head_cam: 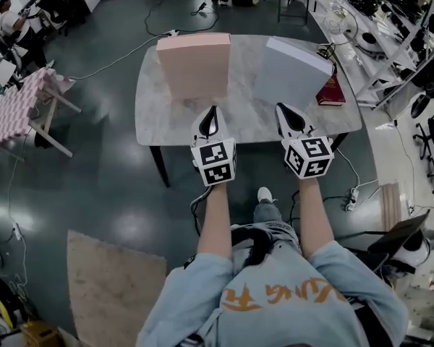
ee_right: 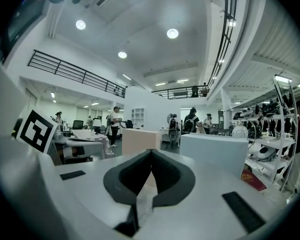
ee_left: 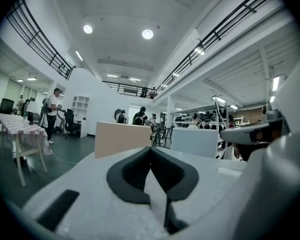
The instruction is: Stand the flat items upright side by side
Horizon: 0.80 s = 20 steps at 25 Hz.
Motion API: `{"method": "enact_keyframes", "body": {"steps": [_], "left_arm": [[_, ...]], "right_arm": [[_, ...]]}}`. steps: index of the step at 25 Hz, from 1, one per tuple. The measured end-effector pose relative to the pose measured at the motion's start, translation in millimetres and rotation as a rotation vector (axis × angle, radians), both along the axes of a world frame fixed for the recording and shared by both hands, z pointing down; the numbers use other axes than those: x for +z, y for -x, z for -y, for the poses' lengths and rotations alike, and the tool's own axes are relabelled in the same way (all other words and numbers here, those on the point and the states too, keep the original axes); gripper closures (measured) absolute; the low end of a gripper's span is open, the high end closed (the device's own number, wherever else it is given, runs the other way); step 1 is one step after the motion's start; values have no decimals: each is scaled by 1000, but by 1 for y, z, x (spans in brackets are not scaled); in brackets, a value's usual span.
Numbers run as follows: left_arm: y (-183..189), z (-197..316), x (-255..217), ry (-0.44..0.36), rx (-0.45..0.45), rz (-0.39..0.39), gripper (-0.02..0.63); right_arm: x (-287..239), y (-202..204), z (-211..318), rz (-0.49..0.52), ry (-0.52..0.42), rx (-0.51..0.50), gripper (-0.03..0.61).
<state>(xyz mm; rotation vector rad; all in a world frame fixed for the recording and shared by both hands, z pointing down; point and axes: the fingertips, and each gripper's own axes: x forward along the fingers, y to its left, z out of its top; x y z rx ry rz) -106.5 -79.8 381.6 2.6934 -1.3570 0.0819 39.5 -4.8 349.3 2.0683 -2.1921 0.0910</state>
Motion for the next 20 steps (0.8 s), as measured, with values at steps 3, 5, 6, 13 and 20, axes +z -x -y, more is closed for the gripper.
{"method": "enact_keyframes", "body": {"steps": [3, 5, 6, 13, 20], "left_arm": [[-17, 13, 13, 24, -22, 17, 603], [-33, 21, 19, 44, -35, 21, 603], [-42, 24, 22, 53, -42, 20, 603], [-112, 34, 48, 113, -40, 53, 603], [-165, 41, 69, 168, -52, 79, 603]], "right_arm": [[9, -20, 11, -8, 21, -19, 577], [15, -37, 17, -5, 37, -37, 577], [16, -46, 20, -2, 41, -52, 577], [39, -114, 29, 22, 69, -98, 577], [64, -176, 25, 19, 136, -125, 502]]}}
